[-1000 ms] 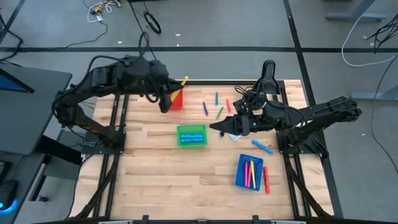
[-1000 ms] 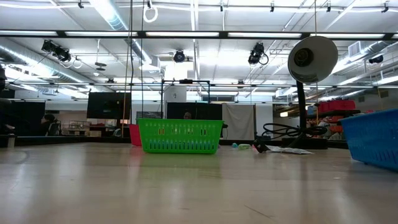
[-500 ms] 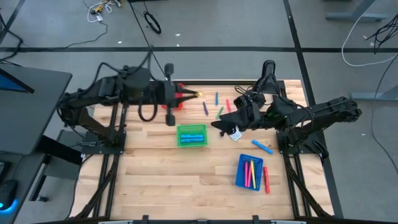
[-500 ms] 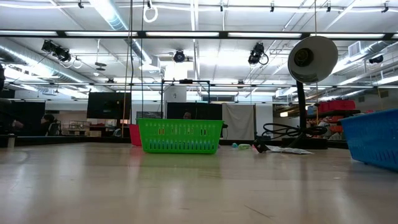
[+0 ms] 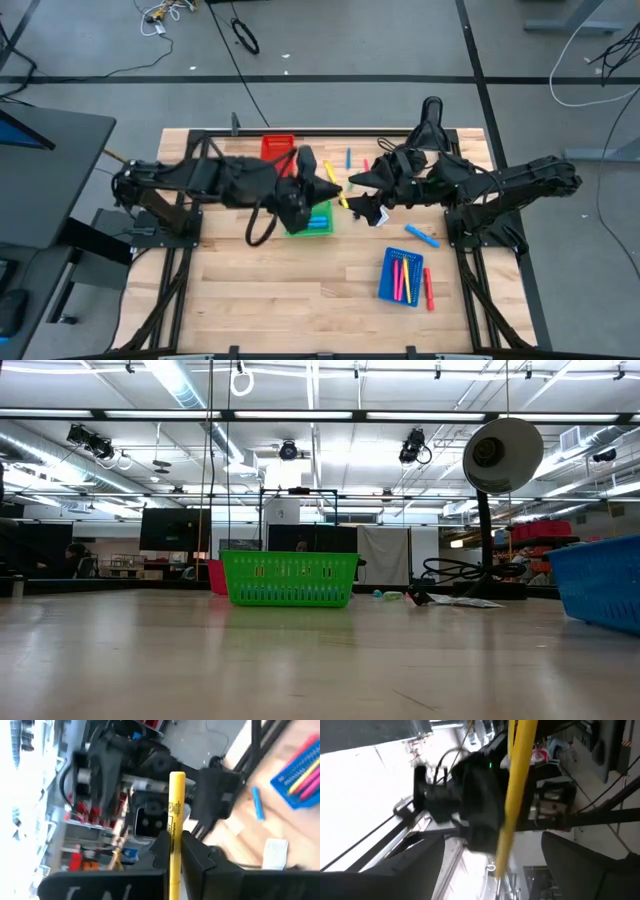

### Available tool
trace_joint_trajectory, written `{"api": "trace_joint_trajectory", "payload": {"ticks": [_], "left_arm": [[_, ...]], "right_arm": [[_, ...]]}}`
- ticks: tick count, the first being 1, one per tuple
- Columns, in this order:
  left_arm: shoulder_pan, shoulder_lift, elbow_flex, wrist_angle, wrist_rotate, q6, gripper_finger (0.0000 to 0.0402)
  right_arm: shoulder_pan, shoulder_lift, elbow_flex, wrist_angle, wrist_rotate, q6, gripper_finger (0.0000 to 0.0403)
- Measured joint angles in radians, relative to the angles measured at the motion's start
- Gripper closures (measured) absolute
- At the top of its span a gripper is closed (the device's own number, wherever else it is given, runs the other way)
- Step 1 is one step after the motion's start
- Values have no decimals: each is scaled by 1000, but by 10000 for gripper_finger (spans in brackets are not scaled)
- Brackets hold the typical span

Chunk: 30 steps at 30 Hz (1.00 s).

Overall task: Pick & Place Markers
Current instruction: Put the large yellow pen into the blue bin

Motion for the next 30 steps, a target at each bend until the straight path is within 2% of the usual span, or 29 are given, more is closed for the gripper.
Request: {"api": "trace_joint_trajectory", "payload": {"ticks": [7,14,18,23,30], "left_arm": [[-74,28,2,98,-50,90,379],[-78,58,0,126,-53,91,379],[-78,63,0,127,-57,100,379],[-83,66,0,127,-70,101,379],[-90,66,0,130,-72,101,379]], "right_arm": [[-33,0,-1,-47,-2,3,71],[-32,0,-1,-53,-9,-1,74],[-26,0,-1,-56,-9,-4,94],[-20,0,-1,-56,-9,-29,154],[-20,0,-1,-59,-8,-44,289]]}}
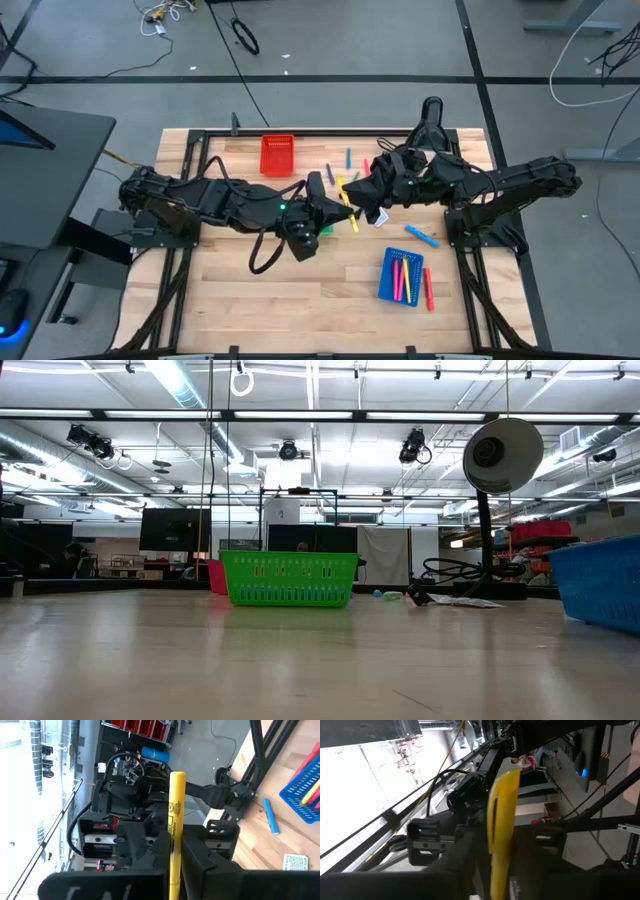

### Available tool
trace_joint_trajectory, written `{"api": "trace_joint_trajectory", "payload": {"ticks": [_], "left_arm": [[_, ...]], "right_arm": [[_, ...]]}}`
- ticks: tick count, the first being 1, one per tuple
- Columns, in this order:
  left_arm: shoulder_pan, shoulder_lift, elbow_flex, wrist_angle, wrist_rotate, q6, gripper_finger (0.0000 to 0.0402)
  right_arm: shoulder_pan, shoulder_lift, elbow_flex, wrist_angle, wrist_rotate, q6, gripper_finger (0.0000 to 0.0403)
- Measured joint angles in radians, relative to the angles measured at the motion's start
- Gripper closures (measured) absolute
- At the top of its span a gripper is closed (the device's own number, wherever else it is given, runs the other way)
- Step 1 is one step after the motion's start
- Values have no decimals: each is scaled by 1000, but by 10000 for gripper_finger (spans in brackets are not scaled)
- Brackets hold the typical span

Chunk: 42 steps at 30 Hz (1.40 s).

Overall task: Pick & Place Markers
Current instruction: Put the large yellow pen into the blue bin

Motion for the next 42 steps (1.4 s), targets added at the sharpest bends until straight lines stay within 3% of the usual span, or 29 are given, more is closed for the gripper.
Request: {"api": "trace_joint_trajectory", "payload": {"ticks": [4,7,19,24,31,38,42], "left_arm": [[0,-1,0,1,-6,0,379],[0,-2,1,1,-15,-10,379],[0,-2,1,-6,-22,-15,380],[-5,-1,0,-19,-21,-15,381],[-22,-1,0,-20,-20,22,382],[-33,-1,0,-18,-22,43,388],[-30,-1,0,-18,13,45,400]], "right_arm": [[0,0,0,-1,2,-9,362],[0,0,0,-1,2,-25,391],[0,0,0,8,-2,-55,400],[0,-2,1,62,-38,-112,367],[1,-1,1,27,-88,-87,285],[7,0,1,19,-86,-86,206],[20,8,1,22,-77,-68,183]]}}
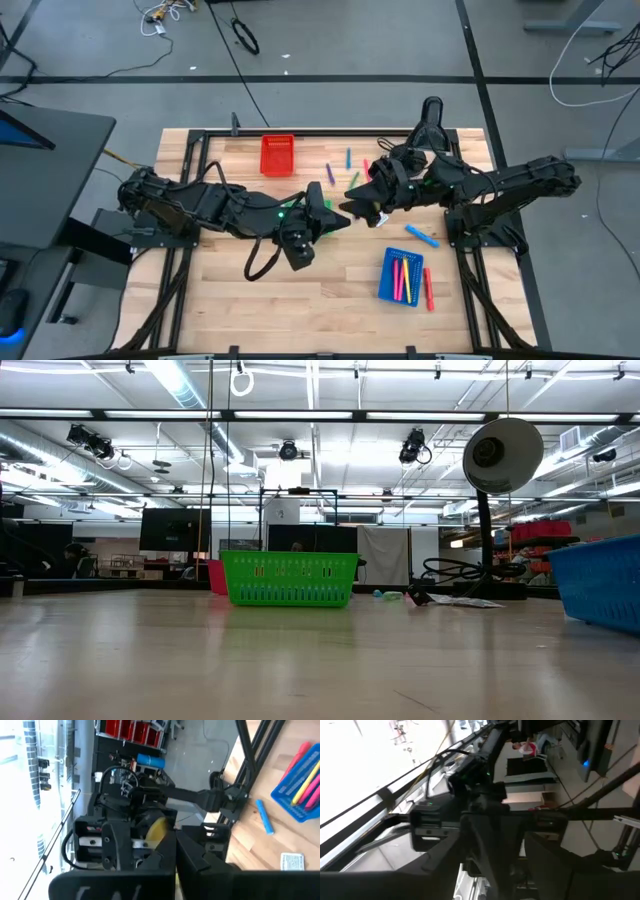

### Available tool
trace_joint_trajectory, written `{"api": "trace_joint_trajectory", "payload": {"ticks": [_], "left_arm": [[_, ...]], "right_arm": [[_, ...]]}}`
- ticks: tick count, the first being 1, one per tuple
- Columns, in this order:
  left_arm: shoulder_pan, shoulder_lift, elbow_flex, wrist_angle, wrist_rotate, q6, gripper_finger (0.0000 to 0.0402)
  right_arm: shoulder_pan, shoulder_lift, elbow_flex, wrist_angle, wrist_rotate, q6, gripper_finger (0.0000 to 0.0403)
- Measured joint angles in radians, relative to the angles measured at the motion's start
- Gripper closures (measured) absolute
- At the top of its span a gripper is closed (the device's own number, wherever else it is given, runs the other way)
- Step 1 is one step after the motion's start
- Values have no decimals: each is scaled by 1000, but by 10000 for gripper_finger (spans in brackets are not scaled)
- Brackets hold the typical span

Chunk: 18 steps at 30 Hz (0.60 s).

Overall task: Pick & Place Markers
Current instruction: Put the large yellow pen into the blue bin

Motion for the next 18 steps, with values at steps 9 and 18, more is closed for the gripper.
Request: {"api": "trace_joint_trajectory", "payload": {"ticks": [9,18], "left_arm": [[2,0,0,6,-9,-4,400],[-2,0,0,6,-20,-4,399]], "right_arm": [[10,10,0,-7,-2,-47,190],[10,10,0,-4,0,-51,204]]}}
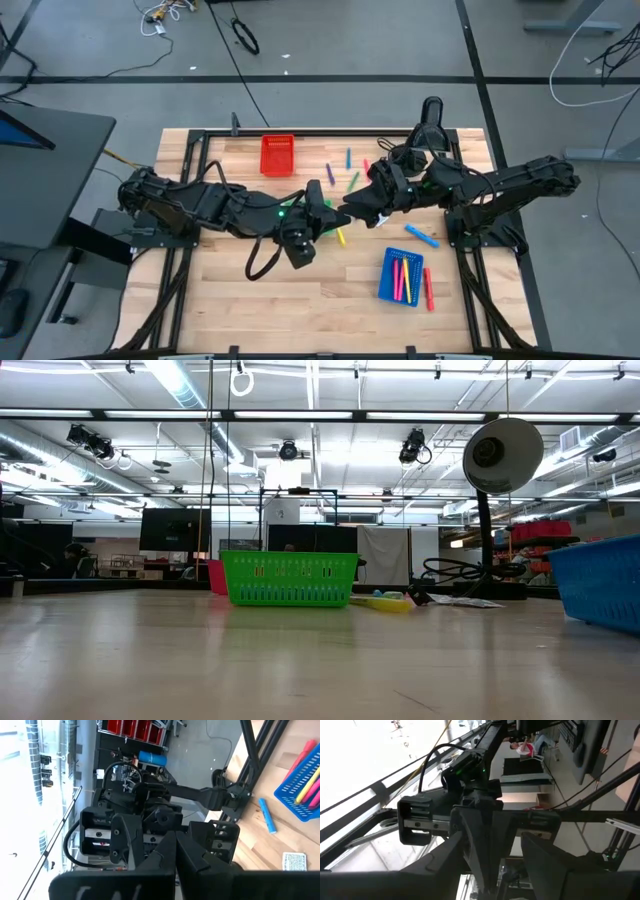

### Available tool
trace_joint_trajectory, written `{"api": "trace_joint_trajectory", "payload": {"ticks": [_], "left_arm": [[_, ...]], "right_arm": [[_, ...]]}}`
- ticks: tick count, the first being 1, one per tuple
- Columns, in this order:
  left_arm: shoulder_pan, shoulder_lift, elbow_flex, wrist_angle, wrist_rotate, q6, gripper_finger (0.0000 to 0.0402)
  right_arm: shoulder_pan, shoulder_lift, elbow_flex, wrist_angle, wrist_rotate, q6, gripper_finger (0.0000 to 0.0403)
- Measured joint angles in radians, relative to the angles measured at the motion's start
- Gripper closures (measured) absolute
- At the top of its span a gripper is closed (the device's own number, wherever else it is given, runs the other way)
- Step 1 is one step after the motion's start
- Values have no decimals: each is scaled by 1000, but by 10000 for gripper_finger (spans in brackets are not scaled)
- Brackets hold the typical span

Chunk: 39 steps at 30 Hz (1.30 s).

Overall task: Pick & Place Markers
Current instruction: Put the large yellow pen into the blue bin

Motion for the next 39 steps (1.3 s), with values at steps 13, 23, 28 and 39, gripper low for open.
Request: {"api": "trace_joint_trajectory", "payload": {"ticks": [13,23,28,39], "left_arm": [[0,0,0,5,-86,-609,397],[-27,-6,0,-31,-135,-1074,322],[-31,-6,0,-64,-132,-1235,284],[-27,-6,0,-132,-132,-1396,255]], "right_arm": [[-1,-2,0,-54,-37,-445,204],[1,-2,-2,-415,4,-778,204],[0,-2,-2,-615,69,-830,204],[-4,17,0,-867,187,-756,204]]}}
